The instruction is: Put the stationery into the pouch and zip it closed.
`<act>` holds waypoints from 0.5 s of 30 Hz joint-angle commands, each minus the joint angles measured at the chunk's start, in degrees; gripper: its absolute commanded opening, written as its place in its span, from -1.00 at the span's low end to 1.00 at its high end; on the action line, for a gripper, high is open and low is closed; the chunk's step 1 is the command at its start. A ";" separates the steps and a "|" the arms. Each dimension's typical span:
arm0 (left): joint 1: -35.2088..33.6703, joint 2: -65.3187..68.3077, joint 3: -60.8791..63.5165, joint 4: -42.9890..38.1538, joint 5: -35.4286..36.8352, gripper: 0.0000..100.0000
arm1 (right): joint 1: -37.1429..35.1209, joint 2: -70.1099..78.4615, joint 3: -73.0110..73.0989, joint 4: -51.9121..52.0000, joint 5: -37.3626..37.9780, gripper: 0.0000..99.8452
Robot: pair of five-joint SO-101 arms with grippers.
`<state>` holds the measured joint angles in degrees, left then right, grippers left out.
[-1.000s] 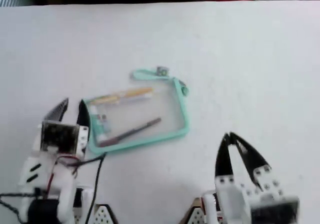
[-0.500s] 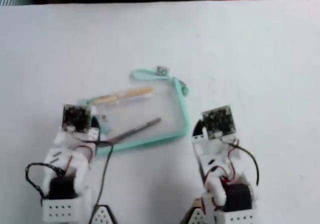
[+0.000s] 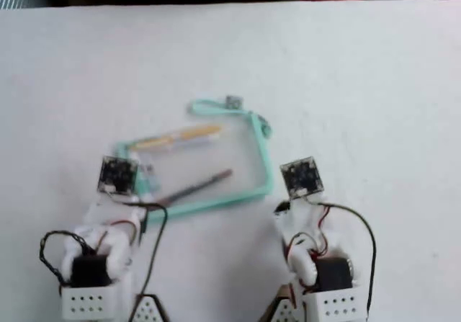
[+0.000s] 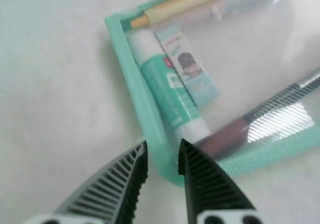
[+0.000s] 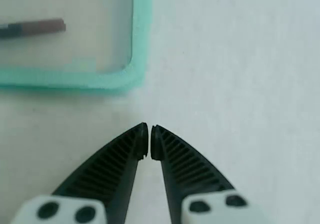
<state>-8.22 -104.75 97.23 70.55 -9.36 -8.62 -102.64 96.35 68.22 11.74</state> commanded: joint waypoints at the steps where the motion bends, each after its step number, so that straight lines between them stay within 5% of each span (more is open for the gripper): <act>1: -0.40 0.13 -0.26 3.25 0.53 -0.77 | 0.13 -0.48 0.53 4.62 -0.35 -0.96; 15: -0.57 0.13 -0.26 3.25 0.70 -0.76 | 0.04 -0.48 0.53 4.62 -0.44 -0.96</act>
<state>-8.48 -104.84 97.23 73.27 -9.27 -8.62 -102.64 96.35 72.70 11.74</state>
